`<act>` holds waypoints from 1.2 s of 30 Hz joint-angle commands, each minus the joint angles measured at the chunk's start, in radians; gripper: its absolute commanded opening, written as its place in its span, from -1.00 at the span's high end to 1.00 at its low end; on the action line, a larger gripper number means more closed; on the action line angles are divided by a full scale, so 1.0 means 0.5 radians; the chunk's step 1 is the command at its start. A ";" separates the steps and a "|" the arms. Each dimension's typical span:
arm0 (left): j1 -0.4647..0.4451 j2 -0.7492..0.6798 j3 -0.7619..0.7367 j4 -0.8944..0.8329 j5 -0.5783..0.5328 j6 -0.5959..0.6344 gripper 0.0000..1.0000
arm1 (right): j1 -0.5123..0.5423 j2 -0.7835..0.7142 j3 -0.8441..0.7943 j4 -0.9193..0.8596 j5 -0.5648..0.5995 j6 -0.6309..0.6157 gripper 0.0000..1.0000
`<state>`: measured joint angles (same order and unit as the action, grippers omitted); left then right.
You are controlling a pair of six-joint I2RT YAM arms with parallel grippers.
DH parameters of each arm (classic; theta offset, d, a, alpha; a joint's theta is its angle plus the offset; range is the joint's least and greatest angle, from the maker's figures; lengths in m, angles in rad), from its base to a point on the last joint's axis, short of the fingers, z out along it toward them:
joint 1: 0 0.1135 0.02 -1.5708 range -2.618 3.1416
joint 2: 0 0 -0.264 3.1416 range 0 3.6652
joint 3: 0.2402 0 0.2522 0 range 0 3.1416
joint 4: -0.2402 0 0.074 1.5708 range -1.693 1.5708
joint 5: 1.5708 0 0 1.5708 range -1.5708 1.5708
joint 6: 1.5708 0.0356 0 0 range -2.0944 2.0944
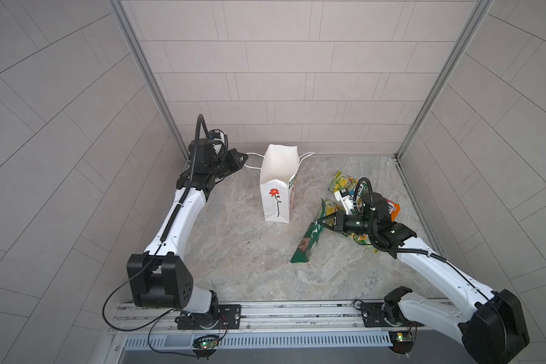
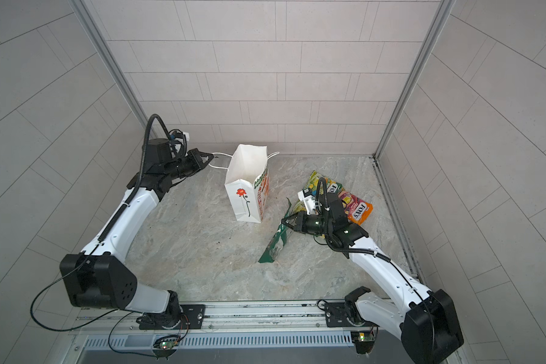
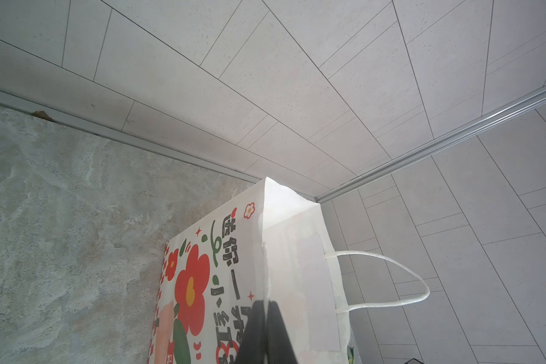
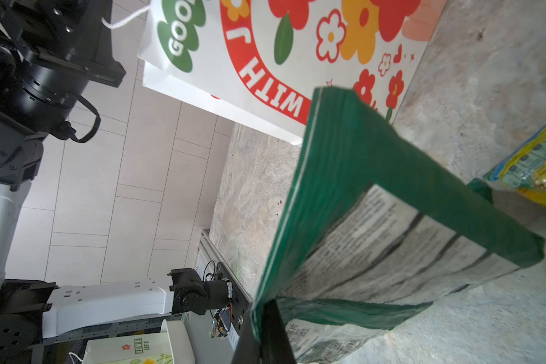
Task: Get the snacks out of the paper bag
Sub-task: 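Carry the crisps bag over the table nearer the robot with the right gripper, then lower the crisps bag onto the table and open the right gripper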
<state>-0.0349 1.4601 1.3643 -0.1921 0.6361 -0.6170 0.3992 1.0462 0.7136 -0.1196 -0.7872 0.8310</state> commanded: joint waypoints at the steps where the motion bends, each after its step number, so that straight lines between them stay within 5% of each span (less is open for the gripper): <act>1: 0.013 -0.062 -0.028 -0.003 0.029 0.031 1.00 | 0.008 -0.125 0.007 -0.195 0.025 -0.152 1.00; 14: 0.017 -0.070 -0.032 -0.004 0.026 0.036 1.00 | 0.005 -0.372 -0.097 -1.185 0.566 -0.594 1.00; 31: 0.019 -0.067 -0.030 -0.003 0.034 0.037 1.00 | 0.008 -0.371 -0.252 -1.408 1.151 -0.450 1.00; 36: 0.018 -0.064 -0.029 -0.003 0.033 0.035 1.00 | 0.008 -0.371 -0.236 -1.439 1.211 -0.418 0.67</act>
<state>-0.0303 1.4563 1.3624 -0.1925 0.6361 -0.6121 0.3992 0.8684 0.5819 -0.8047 -0.2371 0.6098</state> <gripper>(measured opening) 0.042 0.153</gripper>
